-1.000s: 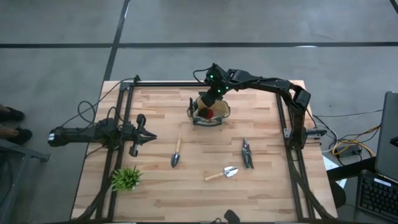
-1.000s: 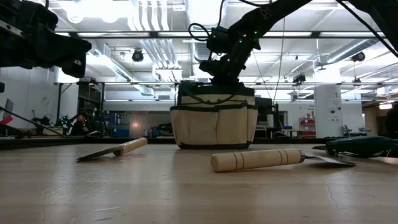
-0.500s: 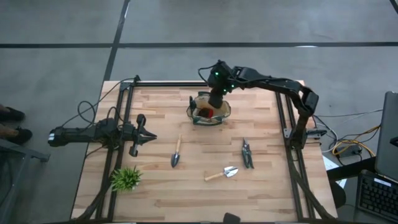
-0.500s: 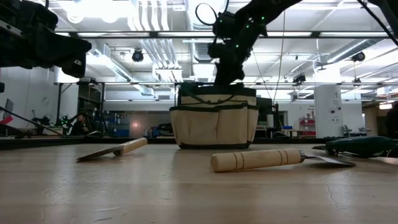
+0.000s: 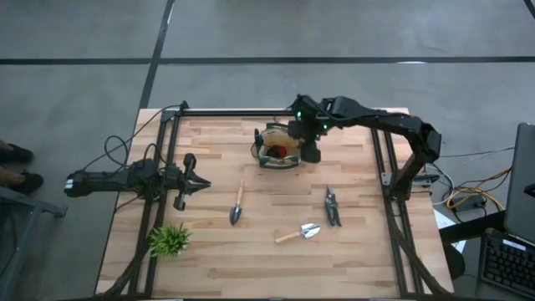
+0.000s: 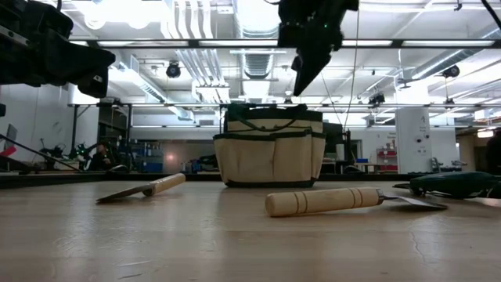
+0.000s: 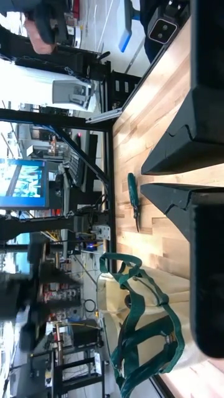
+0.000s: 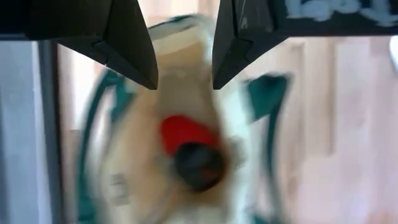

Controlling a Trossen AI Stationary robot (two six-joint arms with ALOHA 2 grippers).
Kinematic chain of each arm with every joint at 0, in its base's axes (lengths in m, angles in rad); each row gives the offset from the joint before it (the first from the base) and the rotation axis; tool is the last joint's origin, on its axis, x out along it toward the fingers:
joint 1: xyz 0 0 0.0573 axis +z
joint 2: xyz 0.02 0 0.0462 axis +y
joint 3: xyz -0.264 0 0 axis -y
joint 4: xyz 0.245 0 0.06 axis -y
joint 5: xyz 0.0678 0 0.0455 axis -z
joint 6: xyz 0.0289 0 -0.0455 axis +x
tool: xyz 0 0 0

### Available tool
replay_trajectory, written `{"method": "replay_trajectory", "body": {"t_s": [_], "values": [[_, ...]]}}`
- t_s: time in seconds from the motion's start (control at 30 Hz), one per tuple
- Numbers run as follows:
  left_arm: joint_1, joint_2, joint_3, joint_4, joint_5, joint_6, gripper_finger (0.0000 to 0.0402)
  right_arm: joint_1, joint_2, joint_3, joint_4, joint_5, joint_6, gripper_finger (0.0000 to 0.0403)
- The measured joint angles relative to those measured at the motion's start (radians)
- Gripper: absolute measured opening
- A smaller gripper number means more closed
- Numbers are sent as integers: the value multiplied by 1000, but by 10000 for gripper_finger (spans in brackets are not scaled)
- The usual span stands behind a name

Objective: Pick & Place Garden tools in Gardening bag
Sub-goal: Adjust the gardening bag

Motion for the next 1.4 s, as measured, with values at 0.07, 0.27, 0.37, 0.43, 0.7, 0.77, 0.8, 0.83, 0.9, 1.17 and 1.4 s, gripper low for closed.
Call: {"method": "replay_trajectory", "body": {"t_s": [0.07,0.27,0.37,0.43,0.7,0.77,0.8,0.83,0.9,1.17,1.4], "values": [[0,0,0,0,0,0,37,29,1,0,-32,0,-16,140],[0,0,0,0,0,0,37,97,10,0,-75,9,-20,131],[0,0,0,0,0,0,37,114,10,0,-101,38,-26,130],[0,0,0,0,0,0,37,115,10,-4,-107,61,-25,131],[0,0,0,0,0,0,37,115,14,-75,-73,117,-48,126],[0,0,0,0,0,0,37,113,14,-95,-56,125,-56,123],[0,0,0,0,0,0,37,112,14,-104,-47,132,-58,121],[0,0,0,0,0,0,37,113,14,-111,-38,142,-59,119],[0,0,0,0,0,0,37,114,14,-122,-27,148,-63,114],[0,0,0,0,0,0,37,114,14,-131,-12,151,-67,87],[0,0,0,0,0,0,37,114,10,-124,-12,176,-70,73]]}}
